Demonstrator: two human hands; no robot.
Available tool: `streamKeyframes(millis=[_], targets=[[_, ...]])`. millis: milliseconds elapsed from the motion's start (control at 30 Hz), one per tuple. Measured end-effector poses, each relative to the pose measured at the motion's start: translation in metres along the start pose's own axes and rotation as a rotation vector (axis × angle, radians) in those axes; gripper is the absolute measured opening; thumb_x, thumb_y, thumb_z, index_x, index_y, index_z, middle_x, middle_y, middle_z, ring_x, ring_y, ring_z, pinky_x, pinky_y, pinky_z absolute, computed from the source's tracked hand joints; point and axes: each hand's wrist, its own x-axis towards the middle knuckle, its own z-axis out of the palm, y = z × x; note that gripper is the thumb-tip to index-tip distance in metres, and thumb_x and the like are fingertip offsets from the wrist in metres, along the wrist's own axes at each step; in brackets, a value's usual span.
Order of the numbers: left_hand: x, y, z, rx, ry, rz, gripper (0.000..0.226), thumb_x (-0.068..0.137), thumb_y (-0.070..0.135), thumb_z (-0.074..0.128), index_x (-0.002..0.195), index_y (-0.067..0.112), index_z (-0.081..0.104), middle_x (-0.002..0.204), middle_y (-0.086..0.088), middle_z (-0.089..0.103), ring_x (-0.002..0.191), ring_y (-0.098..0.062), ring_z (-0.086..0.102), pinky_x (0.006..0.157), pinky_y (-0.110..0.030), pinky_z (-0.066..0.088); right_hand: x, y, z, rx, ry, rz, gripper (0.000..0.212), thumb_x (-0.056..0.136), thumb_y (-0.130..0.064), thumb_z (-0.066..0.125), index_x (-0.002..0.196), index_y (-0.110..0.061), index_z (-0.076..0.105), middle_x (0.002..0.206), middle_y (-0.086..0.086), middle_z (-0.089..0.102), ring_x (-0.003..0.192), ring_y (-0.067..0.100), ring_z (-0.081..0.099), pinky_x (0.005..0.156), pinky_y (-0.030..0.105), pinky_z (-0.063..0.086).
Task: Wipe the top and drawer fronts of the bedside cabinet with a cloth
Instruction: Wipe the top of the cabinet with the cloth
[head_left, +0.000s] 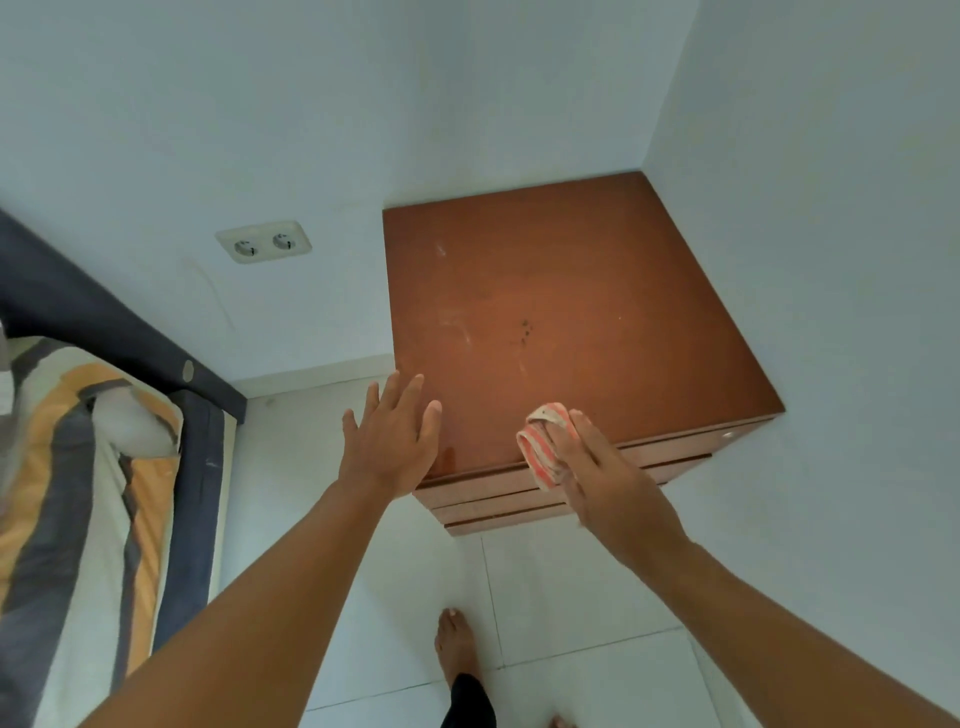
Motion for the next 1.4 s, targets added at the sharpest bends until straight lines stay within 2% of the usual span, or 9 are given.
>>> streamKeyframes(millis=[67,133,267,467,600,700,800,1033,1400], targets=[[0.017,0.000,-0.015,-0.010,0.021,0.005,0.060,0.105,0.052,0.020,0.161,0.029,0.021,0.171,-0.002,0.011,0.157,-0.029,0.003,0.123,-0.062,0.009,0.042,0.001,-0.019,0.102,0.056,0.077,0.055,0.104,-0.017,0.019,0.153,-0.005,0.039,0.167,0.014,0.030,0.150,0.029,0.039,0.102,0.041,0.056],[0.040,-0.002,-0.030,0.009,0.045,0.016,0.059,0.106,0.052,0.021,0.161,0.029,0.022,0.171,-0.002,0.011,0.158,-0.028,0.003,0.123,-0.061,0.010,0.088,0.001,-0.042,0.248,0.167,0.155,0.050,0.106,-0.019,0.034,0.155,-0.010,0.040,0.166,0.013,0.033,0.140,0.029,0.051,0.102,0.042,0.056],[0.105,-0.014,-0.054,0.044,0.065,0.029,0.059,0.106,0.052,0.022,0.160,0.029,0.022,0.171,-0.001,0.011,0.158,-0.028,0.004,0.122,-0.060,0.011,0.186,-0.001,-0.070,0.462,0.191,0.163,0.059,0.104,-0.011,0.045,0.161,-0.014,0.030,0.171,0.007,0.022,0.157,0.027,0.022,0.126,0.039,0.022],[0.223,-0.046,-0.078,0.035,0.021,0.096,0.060,0.106,0.050,0.024,0.161,0.029,0.020,0.171,0.000,0.009,0.158,-0.024,0.001,0.123,-0.058,0.013,0.337,0.002,-0.081,0.462,0.145,0.189,0.067,0.100,-0.010,0.049,0.161,-0.026,0.027,0.170,0.005,0.021,0.153,0.031,0.030,0.117,0.046,0.040],[0.299,-0.059,-0.087,0.056,0.009,0.135,0.059,0.106,0.046,0.028,0.161,0.027,0.020,0.171,-0.002,0.010,0.158,-0.026,0.003,0.122,-0.058,0.015,0.420,0.009,-0.072,0.442,0.160,0.156,0.069,0.098,-0.010,0.050,0.162,-0.022,0.025,0.168,0.004,0.026,0.149,0.029,0.037,0.114,0.040,0.039],[0.344,-0.065,-0.088,0.073,-0.003,0.162,0.057,0.107,0.041,0.030,0.161,0.026,0.020,0.170,-0.002,0.013,0.157,-0.030,0.006,0.120,-0.059,0.019,0.462,0.019,-0.058,0.437,0.077,0.114,0.062,0.102,-0.022,0.046,0.161,-0.020,0.028,0.164,0.006,0.033,0.149,0.031,0.035,0.119,0.046,0.036],[0.370,-0.070,-0.082,0.086,-0.014,0.197,0.055,0.106,0.036,0.031,0.160,0.026,0.022,0.169,0.001,0.016,0.155,-0.034,0.011,0.116,-0.060,0.026,0.480,0.027,-0.041,0.257,-0.032,0.042,0.064,0.097,-0.042,0.034,0.160,-0.033,0.026,0.162,0.003,0.033,0.154,0.030,0.023,0.121,0.059,0.026],[0.372,-0.084,-0.059,0.099,-0.014,0.214,0.062,0.108,0.041,0.022,0.163,0.022,0.002,0.171,0.005,-0.002,0.157,-0.032,0.004,0.117,-0.062,0.024,0.486,0.030,-0.017,0.161,-0.075,0.018,0.061,0.108,-0.047,0.020,0.164,-0.034,0.002,0.174,-0.005,0.002,0.160,0.026,-0.008,0.128,0.054,0.000],[0.366,-0.076,-0.060,0.163,-0.078,0.176,0.065,0.108,0.046,0.014,0.162,0.019,-0.010,0.170,0.005,-0.016,0.157,-0.029,-0.009,0.120,-0.064,0.011,0.460,0.026,-0.011,0.145,-0.045,0.055,0.061,0.109,-0.049,0.019,0.165,-0.034,0.003,0.174,-0.003,0.004,0.160,0.025,-0.005,0.128,0.051,-0.001]])
